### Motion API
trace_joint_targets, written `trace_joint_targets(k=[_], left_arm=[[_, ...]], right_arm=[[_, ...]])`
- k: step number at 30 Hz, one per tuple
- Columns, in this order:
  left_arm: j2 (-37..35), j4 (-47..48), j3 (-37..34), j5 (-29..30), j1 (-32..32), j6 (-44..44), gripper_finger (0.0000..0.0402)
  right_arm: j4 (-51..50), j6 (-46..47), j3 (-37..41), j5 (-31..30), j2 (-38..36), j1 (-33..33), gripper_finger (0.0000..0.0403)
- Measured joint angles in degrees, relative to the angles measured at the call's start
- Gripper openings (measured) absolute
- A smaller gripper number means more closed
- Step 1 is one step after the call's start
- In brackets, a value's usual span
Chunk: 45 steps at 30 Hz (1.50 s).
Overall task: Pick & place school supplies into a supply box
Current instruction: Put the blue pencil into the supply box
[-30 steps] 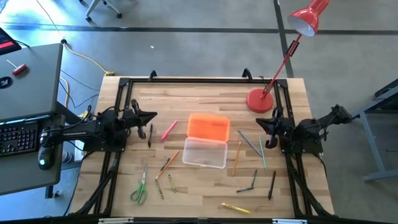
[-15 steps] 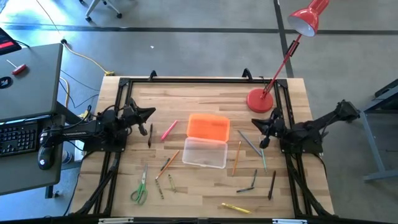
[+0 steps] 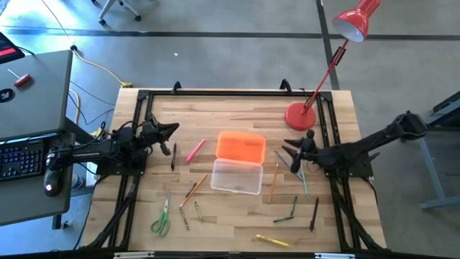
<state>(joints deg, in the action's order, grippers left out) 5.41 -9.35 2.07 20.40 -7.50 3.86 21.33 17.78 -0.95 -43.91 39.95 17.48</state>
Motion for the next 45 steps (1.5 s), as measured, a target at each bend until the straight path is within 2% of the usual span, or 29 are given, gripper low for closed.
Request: trace_joint_targets(k=[5, 10, 14, 18, 22, 28, 33, 45], left_arm=[[0.0, 0.0, 0.0, 0.3, 0.0, 0.0, 0.0044], [0.0, 0.6, 0.0, 0.3, 0.0, 0.0, 0.0044], [0.0, 0.6, 0.0, 0.3, 0.0, 0.0, 0.0044], [0.0, 0.6, 0.0, 0.3, 0.0, 0.0, 0.0044], [0.0, 0.5, 0.0, 0.3, 0.0, 0.1, 0.0044], [0.0, 0.6, 0.0, 0.3, 0.0, 0.2, 0.0044], [0.0, 1.5, 0.0, 0.3, 0.0, 0.2, 0.0044], [0.0, 2.7, 0.0, 0.3, 0.0, 0.1, 0.0044]], right_arm=[[3.5, 6.4, 0.0, -0.5, 9.5, -1.5, 0.0131], [9.0, 11.2, -0.4, 2.4, 18.8, -1.9, 0.0131], [9.4, 14.2, -1.7, 1.7, 26.0, -1.9, 0.0131], [9.7, 13.4, -4.9, 2.1, 31.8, -3.0, 0.0131], [4.5, 13.7, -9.1, 2.5, 36.1, -4.7, 0.0131], [-8.8, 19.3, -16.2, 1.0, 39.2, -6.9, 0.0128], [-19.0, 22.4, -20.7, 2.4, 38.6, -7.7, 0.0126], [-19.0, 22.7, -21.6, 6.4, 38.0, -11.4, 0.0126]])
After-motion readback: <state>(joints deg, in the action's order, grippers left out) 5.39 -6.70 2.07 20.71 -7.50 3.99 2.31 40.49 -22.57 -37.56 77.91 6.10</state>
